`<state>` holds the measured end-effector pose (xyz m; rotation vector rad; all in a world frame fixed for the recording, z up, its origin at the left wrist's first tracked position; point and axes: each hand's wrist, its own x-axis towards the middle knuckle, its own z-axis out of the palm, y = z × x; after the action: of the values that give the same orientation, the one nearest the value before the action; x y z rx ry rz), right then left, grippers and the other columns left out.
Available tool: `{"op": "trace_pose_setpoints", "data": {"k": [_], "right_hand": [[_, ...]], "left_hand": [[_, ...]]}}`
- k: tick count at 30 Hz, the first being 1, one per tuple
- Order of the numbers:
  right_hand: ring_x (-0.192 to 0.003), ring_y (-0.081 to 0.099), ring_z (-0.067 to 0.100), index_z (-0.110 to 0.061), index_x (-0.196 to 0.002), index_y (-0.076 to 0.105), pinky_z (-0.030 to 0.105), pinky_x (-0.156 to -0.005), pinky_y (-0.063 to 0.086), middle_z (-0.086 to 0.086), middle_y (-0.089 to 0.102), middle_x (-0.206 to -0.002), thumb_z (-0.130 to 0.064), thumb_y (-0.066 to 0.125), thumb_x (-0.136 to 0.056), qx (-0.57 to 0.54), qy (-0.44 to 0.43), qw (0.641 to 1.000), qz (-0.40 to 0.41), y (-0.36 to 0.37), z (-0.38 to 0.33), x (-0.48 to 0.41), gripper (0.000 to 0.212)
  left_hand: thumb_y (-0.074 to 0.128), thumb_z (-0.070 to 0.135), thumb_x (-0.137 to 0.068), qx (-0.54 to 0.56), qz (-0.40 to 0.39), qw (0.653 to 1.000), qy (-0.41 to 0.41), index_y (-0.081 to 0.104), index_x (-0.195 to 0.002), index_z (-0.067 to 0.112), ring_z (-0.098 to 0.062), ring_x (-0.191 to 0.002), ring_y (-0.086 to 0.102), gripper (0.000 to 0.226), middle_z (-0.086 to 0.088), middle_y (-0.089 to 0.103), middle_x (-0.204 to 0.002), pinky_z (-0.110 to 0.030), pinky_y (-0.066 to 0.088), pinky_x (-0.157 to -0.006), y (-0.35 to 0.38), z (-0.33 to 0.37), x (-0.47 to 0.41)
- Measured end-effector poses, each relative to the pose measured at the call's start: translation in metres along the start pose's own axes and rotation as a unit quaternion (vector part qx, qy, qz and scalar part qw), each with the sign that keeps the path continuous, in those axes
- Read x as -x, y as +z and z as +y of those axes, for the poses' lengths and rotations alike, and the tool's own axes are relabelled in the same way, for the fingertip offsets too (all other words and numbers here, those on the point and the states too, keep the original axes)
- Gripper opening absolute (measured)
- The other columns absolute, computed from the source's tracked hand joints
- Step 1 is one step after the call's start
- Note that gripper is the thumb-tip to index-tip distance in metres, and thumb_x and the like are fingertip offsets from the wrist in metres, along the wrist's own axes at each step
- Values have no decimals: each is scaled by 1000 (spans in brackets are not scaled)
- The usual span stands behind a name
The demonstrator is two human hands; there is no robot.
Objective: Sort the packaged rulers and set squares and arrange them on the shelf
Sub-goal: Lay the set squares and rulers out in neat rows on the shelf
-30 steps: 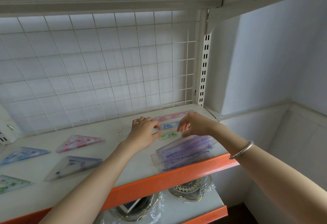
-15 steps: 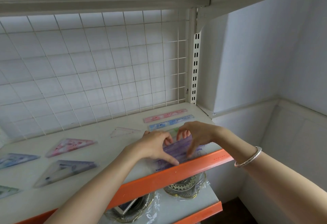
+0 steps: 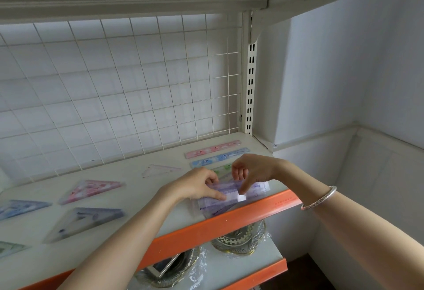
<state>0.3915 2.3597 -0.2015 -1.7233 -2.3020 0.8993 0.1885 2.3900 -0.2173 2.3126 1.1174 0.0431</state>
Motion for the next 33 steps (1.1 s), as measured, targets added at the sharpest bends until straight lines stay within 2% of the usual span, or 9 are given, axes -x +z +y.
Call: {"op": "trace_pose_setpoints", "data": {"k": [2,4,8,12,17,19,21,27,33], "right_hand": [[-71,53,6,-22,-74,57,21,-72,42,-8,58,-76,-12,81,-68,-8,-2,1000,-8,-3,-1,-2,27],[-67,54,0,-22,-73,58,20,-73,42,-10,59,-73,-11,80,-71,-9,-1,1000,-19,-6,-3,-3,25],[-61,56,-8,-23,-73,63,23,-78,43,-10,64,-73,-12,79,-73,-31,-8,999,-12,-15,-7,-5,19],[-71,58,9,-23,-74,66,25,-76,43,-2,66,-77,-8,79,-72,-70,-25,997,33,-20,-12,-9,19],[-70,61,15,-21,-75,67,36,-75,51,-1,67,-72,-11,83,-68,-115,-39,985,125,-17,-13,-15,20],[-74,66,20,-22,-77,69,39,-80,55,1,70,-76,-22,85,-66,-107,-45,977,177,-15,-12,-17,19],[-80,68,20,-17,-81,69,38,-85,55,8,71,-84,-18,84,-68,-122,-46,970,203,-13,-12,-17,20],[-88,61,19,-21,-98,68,26,-79,48,4,65,-96,-16,87,-63,-38,-36,981,185,-6,-17,-13,41],[-98,58,16,-24,-110,69,32,-90,47,-2,67,-104,-20,81,-70,24,-33,978,204,6,-19,-20,43]], "left_hand": [[77,47,-74,-9,7,1000,-2,63,-87,21,-11,-88,54,33,6,60,-90,-27,42,-77,-3,-1,-1],[76,46,-74,-7,15,1000,2,66,-84,21,-9,-83,54,29,7,60,-84,-28,40,-75,-5,-1,-1],[74,37,-80,21,26,999,9,71,-98,14,-6,-86,54,29,9,61,-87,-23,40,-78,-13,-2,0],[70,26,-85,69,31,997,5,66,-110,11,-9,-90,54,29,8,58,-91,-21,41,-80,-24,-4,3],[64,18,-90,114,47,992,-4,59,-97,14,-24,-96,63,10,-12,64,-104,-31,49,-87,-32,-12,7],[60,8,-92,204,55,977,-15,55,-95,7,-27,-80,67,6,-19,61,-103,-33,59,-71,-32,-13,11],[57,4,-93,242,66,968,-24,53,-97,2,-20,-68,66,6,-16,59,-101,-26,58,-58,-32,-14,13],[60,5,-91,299,71,951,-42,55,-99,0,-16,-62,64,10,-18,57,-96,-21,53,-53,-27,-19,10],[58,10,-94,284,89,954,-29,59,-102,-5,-10,-52,58,17,-14,61,-83,-18,45,-47,-20,-20,6]]}}
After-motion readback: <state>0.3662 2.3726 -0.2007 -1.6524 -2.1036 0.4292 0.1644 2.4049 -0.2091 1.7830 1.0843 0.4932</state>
